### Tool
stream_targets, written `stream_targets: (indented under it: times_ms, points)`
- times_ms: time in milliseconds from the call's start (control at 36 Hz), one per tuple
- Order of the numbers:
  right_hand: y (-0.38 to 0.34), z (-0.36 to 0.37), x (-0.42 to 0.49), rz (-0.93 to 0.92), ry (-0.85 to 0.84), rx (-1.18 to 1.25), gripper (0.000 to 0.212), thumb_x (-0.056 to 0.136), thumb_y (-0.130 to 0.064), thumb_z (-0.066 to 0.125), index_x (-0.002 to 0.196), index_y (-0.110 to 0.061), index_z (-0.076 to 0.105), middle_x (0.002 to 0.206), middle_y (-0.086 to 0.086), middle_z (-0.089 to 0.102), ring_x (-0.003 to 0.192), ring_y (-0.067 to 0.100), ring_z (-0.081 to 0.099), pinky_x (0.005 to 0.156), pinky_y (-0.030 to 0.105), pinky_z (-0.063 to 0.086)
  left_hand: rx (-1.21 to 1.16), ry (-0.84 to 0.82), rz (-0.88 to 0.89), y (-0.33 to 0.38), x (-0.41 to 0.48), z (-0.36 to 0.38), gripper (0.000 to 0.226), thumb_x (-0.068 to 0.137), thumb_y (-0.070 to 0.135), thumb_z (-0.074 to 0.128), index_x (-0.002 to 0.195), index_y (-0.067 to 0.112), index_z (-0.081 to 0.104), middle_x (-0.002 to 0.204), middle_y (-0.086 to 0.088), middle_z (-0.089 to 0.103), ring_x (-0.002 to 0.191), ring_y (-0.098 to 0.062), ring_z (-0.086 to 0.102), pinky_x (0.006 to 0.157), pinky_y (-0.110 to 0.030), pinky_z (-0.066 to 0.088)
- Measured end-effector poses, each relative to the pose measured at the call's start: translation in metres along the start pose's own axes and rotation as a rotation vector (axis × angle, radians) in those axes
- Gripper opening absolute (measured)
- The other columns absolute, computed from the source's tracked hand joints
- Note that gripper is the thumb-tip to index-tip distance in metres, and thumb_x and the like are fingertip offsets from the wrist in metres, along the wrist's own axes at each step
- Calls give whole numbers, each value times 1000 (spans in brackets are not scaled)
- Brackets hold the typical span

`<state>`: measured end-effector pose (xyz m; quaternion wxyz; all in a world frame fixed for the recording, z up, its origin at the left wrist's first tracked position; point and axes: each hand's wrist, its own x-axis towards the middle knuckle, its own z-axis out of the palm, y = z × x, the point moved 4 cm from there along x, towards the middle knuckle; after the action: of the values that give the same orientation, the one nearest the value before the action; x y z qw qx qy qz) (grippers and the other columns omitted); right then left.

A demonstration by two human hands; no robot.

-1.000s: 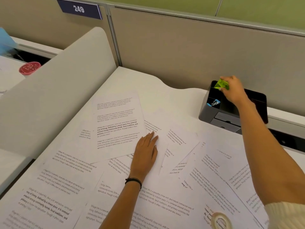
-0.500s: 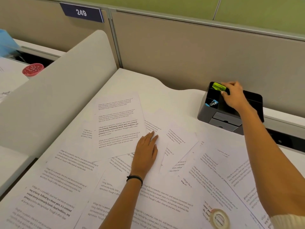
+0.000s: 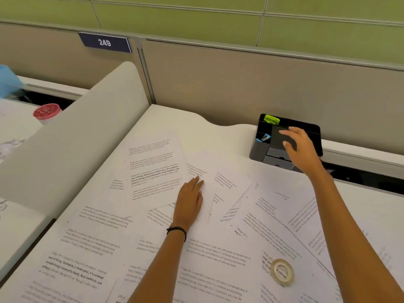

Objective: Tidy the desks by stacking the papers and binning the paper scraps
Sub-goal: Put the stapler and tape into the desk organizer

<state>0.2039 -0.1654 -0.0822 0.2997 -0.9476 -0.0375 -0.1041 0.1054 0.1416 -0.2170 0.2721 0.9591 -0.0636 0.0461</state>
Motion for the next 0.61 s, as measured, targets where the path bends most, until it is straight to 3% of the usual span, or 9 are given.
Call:
stream_targets:
  times_ms: [111,222,361,611]
  points:
    - [3,-7,-29,4,-16,31,37,94,-7,48,130,-12,52,142,12,37,132,27,35,107,37,35,22,-36,33,-1,-2,-2,42,100,17,35,142,13,38,152,-2,29,140,-18,26,117,-28,9]
    - [10,-13,-61,15,-14,34,37,94,-7,48,130,-12,51,143,11,37,133,25,34,101,26,30,80,-62,25,5,-6,-3,43,100,21,34,143,15,36,153,-2,28,141,-17,23,118,-34,9]
    - [28,-9,-108,59,-20,38,35,94,-9,48,129,-14,51,142,11,38,133,29,34,111,44,28,95,-79,37,20,-18,0,43,101,25,32,144,19,35,154,0,25,143,-16,17,117,-36,3]
    - [46,16,-200,160,-108,96,34,93,-10,50,126,-19,52,143,8,38,133,24,35,110,35,28,56,-134,59,48,-45,14,42,101,28,33,142,23,36,154,2,23,144,-15,12,116,-40,-7]
